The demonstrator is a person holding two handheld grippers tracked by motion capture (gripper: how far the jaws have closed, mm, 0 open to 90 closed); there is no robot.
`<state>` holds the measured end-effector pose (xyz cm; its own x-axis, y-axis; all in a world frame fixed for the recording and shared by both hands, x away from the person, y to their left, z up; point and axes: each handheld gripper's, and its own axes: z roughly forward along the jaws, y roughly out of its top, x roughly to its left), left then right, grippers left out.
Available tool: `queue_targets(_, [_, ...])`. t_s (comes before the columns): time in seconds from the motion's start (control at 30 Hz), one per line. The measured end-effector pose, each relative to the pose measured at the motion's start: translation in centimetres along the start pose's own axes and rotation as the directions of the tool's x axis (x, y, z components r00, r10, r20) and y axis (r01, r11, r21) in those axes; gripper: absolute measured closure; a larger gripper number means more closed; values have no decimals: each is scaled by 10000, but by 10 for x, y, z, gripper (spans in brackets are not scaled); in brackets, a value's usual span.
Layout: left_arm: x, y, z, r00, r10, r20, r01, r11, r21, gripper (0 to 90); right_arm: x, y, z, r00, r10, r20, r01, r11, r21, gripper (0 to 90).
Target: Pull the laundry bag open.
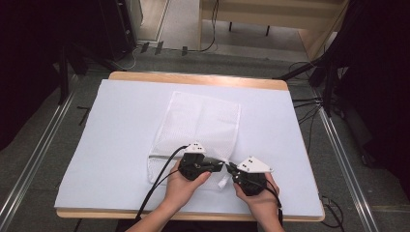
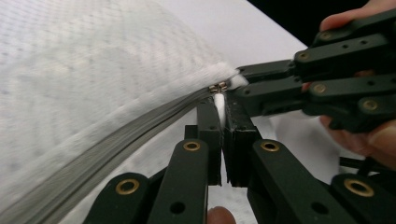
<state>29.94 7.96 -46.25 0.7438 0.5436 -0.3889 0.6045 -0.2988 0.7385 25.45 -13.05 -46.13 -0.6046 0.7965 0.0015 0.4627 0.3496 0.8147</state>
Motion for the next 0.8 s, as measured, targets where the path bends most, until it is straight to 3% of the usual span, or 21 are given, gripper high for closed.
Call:
queue_targets(0.13, [8, -1, -7, 9997, -235, -93, 234, 9997, -63, 880, -5, 0, -3, 9996, 177, 202, -176, 9998, -24, 872])
queue_targets(0.3, [9, -3, -16, 9992, -8, -398, 7, 10000, -32, 880, -9, -2, -4, 9993, 242, 286, -242, 9997, -18, 872])
queue_targets(0.4, [14, -6, -24, 9984, -83, -563, 77, 9999, -94, 880, -8, -1, -5, 9985, 108, 534, -108, 9999, -3, 873])
queue_targets(0.6, [32, -16, -51, 9957, -392, -843, 378, 9991, -174, 880, -13, -3, -5, 9979, 274, 584, -280, 9996, 101, 874])
queue_targets(0.8, [42, -27, -77, 9902, -325, -1359, 295, 9993, -238, 880, -13, -3, -4, 9976, 212, 665, -224, 9996, 180, 874])
